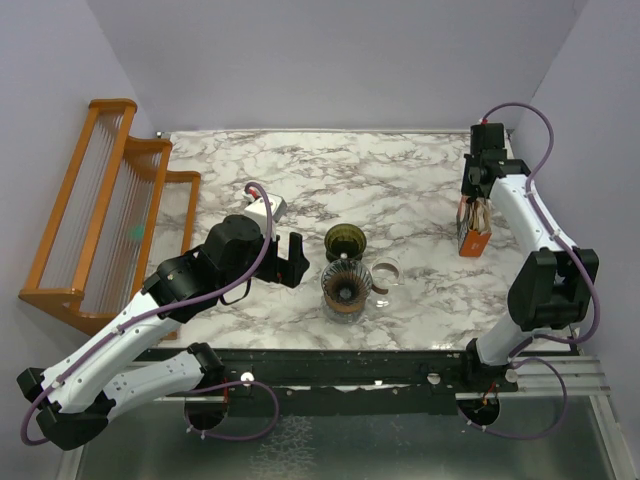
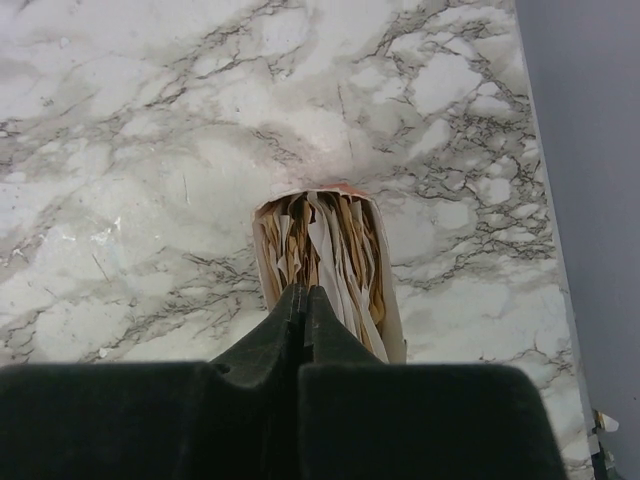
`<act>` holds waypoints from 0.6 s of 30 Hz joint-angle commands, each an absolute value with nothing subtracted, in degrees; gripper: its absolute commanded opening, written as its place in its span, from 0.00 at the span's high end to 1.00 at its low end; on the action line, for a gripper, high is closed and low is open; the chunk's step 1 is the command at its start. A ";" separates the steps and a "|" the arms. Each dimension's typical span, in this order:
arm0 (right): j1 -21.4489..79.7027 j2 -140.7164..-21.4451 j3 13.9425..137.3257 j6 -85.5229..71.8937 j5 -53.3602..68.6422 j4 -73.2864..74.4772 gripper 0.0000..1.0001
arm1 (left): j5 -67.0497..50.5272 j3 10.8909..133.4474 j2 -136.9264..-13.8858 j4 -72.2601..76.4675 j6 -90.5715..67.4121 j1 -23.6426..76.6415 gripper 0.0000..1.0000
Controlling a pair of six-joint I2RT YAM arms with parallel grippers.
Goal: Place the coffee filter in the dripper
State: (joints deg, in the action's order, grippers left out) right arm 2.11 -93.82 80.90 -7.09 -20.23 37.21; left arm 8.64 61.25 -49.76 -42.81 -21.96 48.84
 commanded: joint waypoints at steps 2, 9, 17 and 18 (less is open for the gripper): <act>1.58 -91.03 83.74 -7.73 -19.39 38.71 1.00 | 10.20 61.25 -49.39 -43.34 -21.27 48.96 0.01; 1.56 -90.35 83.20 -7.82 -19.87 38.61 0.99 | 10.35 61.07 -49.00 -43.42 -21.53 48.96 0.01; 1.58 -89.84 82.79 -8.52 -20.34 38.54 0.84 | 10.58 61.34 -49.13 -43.66 -21.45 49.01 0.01; 1.58 -89.71 82.79 -8.53 -20.31 38.43 0.84 | 10.74 61.35 -49.11 -43.67 -21.37 48.96 0.01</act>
State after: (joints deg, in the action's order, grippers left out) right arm 2.11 -91.57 81.93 -7.94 -20.12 37.39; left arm 8.71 61.25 -49.76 -42.85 -21.89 48.84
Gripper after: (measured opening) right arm 0.160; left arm 0.987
